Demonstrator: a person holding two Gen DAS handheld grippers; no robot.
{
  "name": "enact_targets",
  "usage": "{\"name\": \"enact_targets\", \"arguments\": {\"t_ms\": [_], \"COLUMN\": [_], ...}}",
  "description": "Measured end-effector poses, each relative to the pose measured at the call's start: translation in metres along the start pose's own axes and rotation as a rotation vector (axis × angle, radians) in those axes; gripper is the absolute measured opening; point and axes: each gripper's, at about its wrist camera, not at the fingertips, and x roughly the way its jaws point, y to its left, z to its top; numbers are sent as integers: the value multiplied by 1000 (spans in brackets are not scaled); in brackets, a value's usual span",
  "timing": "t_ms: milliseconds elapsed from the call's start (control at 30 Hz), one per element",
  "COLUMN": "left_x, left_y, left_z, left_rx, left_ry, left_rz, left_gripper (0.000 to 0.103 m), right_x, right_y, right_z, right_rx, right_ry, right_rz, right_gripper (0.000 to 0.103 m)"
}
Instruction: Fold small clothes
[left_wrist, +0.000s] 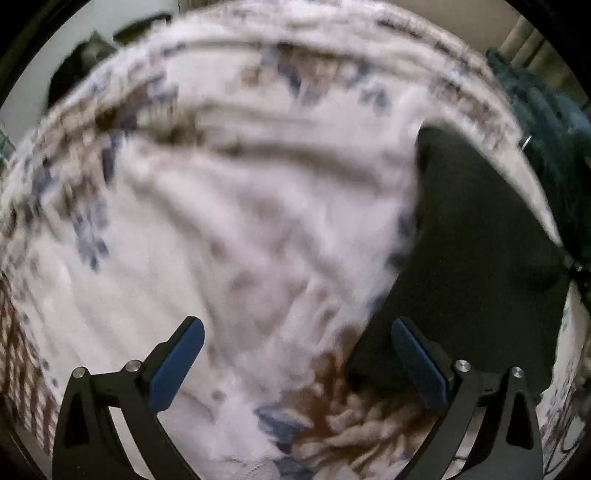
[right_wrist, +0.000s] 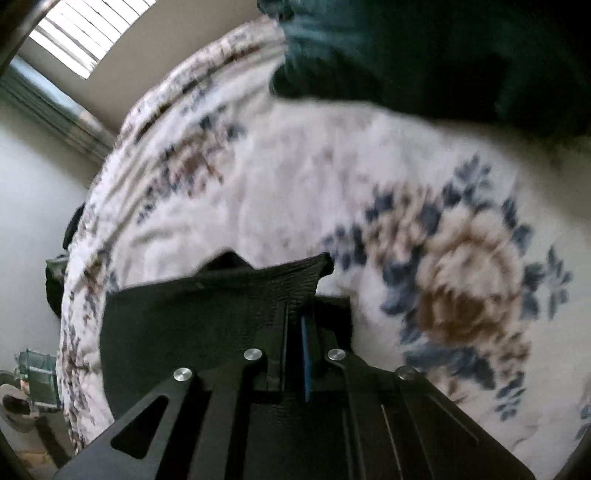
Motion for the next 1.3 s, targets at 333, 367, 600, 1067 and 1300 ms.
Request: {"name": "enact_targets", "arguments": {"t_ms": [333, 367, 600, 1067, 1300], "left_x": [31, 37, 53, 43, 48], "left_y": [-37, -42, -54, -66, -65], "left_z": [53, 56, 59, 40, 48], "left_rx": [25, 45, 84, 173, 146], "left_ry": [28, 39, 84, 82, 92], "left_rz": [-110, -118, -193, -148, -189], "left_gripper": [103, 103, 103, 103, 103], "right_x": [43, 44, 33, -42, -8], "right_y": [-15, -23, -88, -64, -89], "right_z": [13, 11, -26, -97, -97], "right_rx": [-15, 17, 241, 151, 247], "right_ry": [168, 201, 359, 266, 382], "right_rz": [-37, -5, 296, 125, 186], "right_gripper": [8, 20, 71, 8, 33]}}
